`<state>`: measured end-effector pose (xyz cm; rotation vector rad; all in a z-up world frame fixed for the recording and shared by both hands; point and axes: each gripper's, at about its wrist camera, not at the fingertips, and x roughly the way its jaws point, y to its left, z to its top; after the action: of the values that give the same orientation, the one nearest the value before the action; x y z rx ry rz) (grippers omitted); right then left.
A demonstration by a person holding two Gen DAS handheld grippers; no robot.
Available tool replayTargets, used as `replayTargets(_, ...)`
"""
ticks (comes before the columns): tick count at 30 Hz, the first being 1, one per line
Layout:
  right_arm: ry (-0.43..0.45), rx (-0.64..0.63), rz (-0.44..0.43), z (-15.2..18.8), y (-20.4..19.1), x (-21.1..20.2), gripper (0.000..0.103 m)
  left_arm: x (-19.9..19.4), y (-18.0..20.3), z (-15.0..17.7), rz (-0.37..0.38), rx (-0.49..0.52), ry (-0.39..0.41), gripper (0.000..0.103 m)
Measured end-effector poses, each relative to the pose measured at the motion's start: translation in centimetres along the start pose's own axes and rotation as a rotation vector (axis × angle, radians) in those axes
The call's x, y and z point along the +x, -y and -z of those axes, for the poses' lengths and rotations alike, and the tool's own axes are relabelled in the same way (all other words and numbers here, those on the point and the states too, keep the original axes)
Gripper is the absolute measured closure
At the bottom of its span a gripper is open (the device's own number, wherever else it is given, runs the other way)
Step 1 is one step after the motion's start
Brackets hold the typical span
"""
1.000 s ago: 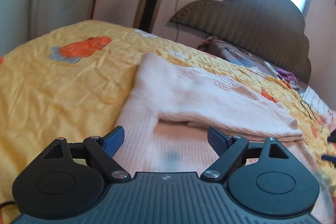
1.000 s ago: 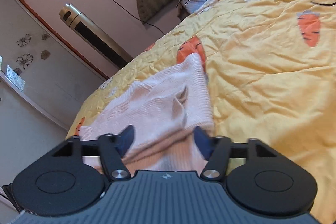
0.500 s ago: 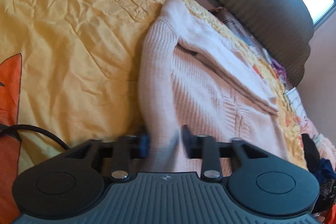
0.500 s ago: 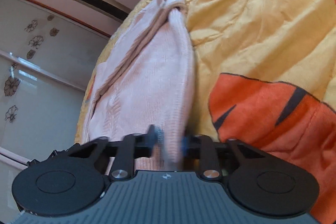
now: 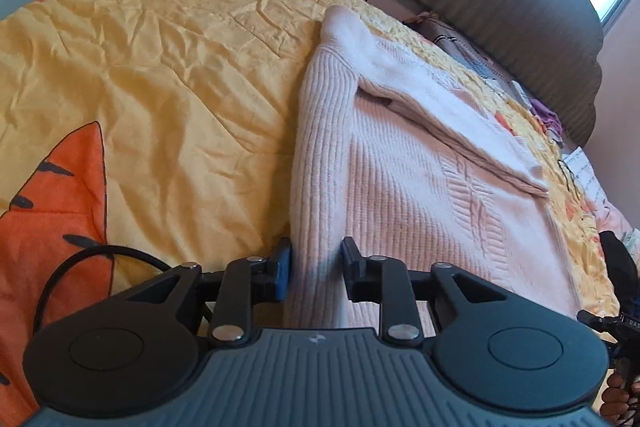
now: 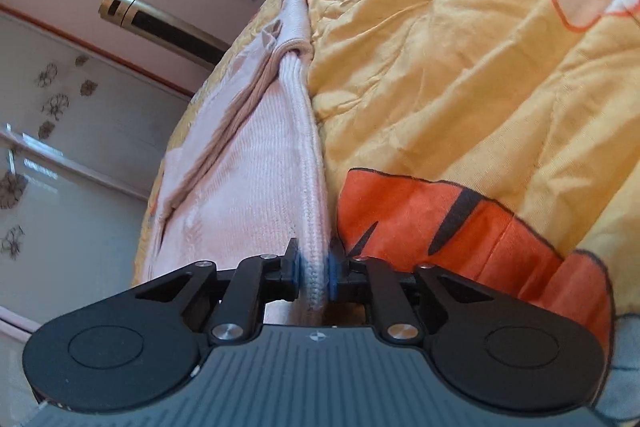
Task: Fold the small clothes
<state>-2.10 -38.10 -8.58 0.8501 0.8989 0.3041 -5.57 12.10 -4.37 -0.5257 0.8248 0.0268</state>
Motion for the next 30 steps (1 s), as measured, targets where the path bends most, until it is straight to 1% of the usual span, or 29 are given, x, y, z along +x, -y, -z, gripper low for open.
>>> replayTargets(1,-0.003,0.0,-0.007,0.3,-0.1,-0.3,0.064,-0.4,0.1,0.4,0.009,-0.003,-0.007,0.062)
replayTargets(2,-0.008,-0.017,-0.018,0.6,-0.4,-0.7,0.058,-0.7,0.3,1.0,0.009,0.002,-0.019,0.048)
replayTargets(3,-0.012,-0.037,-0.023,1.0,-0.8,-1.1,0.046,-1.0,0.7,1.5,0.004,0.017,-0.03,0.044)
replayTargets(4,-0.016,-0.056,-0.023,1.4,-1.2,-1.4,0.036,-1.2,1.3,2.2,-0.001,0.039,-0.036,0.043)
replayTargets(5,-0.029,-0.077,-0.023,1.8,-1.6,-1.6,0.033,-1.3,1.8,2.7,-0.001,0.064,-0.041,0.043)
replayTargets(6,-0.051,-0.092,-0.02,2.3,-2.0,-1.5,0.033,-1.3,2.5,3.6,-0.012,0.102,-0.045,0.043)
replayTargets(7,-0.072,-0.107,-0.018,2.8,-2.2,-1.3,0.035,-1.1,3.1,4.1,-0.043,0.144,-0.045,0.044)
replayTargets(8,-0.079,-0.134,-0.027,3.4,-2.6,-1.2,0.038,-1.1,3.8,4.8,-0.08,0.206,-0.022,0.047)
replayTargets(9,-0.088,-0.164,-0.033,4.0,-2.9,-1.1,0.053,-0.9,4.6,5.4,-0.119,0.271,-0.011,0.052)
replayTargets(10,-0.096,-0.182,-0.015,4.5,-3.0,-0.8,0.08,-0.9,5.1,5.7,-0.153,0.324,-0.005,0.075)
replayTargets(11,-0.118,-0.179,-0.008,4.7,-2.9,-0.5,0.09,-1.1,5.3,5.6,-0.147,0.332,-0.005,0.087)
replayTargets(13,-0.115,-0.166,-0.029,5.0,-2.4,-0.7,0.09,-2.4,4.8,4.7,-0.107,0.278,0.003,0.088)
replayTargets(14,-0.101,-0.171,-0.014,4.9,-2.5,-1.1,0.091,-3.0,4.6,4.4,-0.093,0.261,0.009,0.089)
replayTargets(16,-0.064,-0.188,0.01,4.6,-2.8,-2.4,0.091,-3.3,4.0,4.2,-0.105,0.263,-0.003,0.089)
replayTargets(18,-0.057,-0.184,0.048,4.4,-2.1,-3.2,0.092,-2.1,2.8,4.8,-0.142,0.255,-0.046,0.089)
replayTargets(19,-0.068,-0.169,0.056,4.6,-1.4,-3.0,0.095,-2.1,2.4,5.0,-0.129,0.245,-0.026,0.089)
replayTargets(21,-0.055,-0.146,0.041,4.9,-0.9,-3.0,0.095,-2.2,2.9,4.8,-0.124,0.284,-0.026,0.088)
replayTargets(23,-0.055,-0.138,0.043,4.8,-1.1,-2.9,0.091,-3.0,3.0,4.5,-0.078,0.311,-0.012,0.085)
replayTargets(24,-0.06,-0.117,0.04,4.6,-1.1,-2.9,0.08,-3.4,2.9,4.1,-0.056,0.326,-0.022,0.083)
replayTargets(25,-0.066,-0.093,0.037,4.2,-0.9,-3.1,0.076,-3.8,2.8,3.4,-0.031,0.335,-0.043,0.083)
replayTargets(26,-0.062,-0.079,0.028,3.7,-1.0,-3.5,0.075,-4.3,2.6,2.5,-0.003,0.342,-0.06,0.083)
replayTargets(27,-0.04,-0.072,0.021,3.0,-1.1,-4.0,0.069,-4.8,2.6,1.5,0.012,0.345,-0.053,0.082)
replayTargets(28,0.002,-0.069,0.015,1.9,-1.6,-4.7,0.055,-5.2,2.8,0.4,0.029,0.343,-0.037,0.077)
replayTargets(29,0.045,-0.067,0.009,0.9,-1.9,-5.3,0.046,-5.6,3.1,-0.8,0.054,0.345,-0.005,0.071)
replayTargets(30,0.089,-0.07,0.002,-0.3,-2.3,-5.7,0.035,-5.8,3.6,-2.0,0.062,0.346,0.054,0.069)
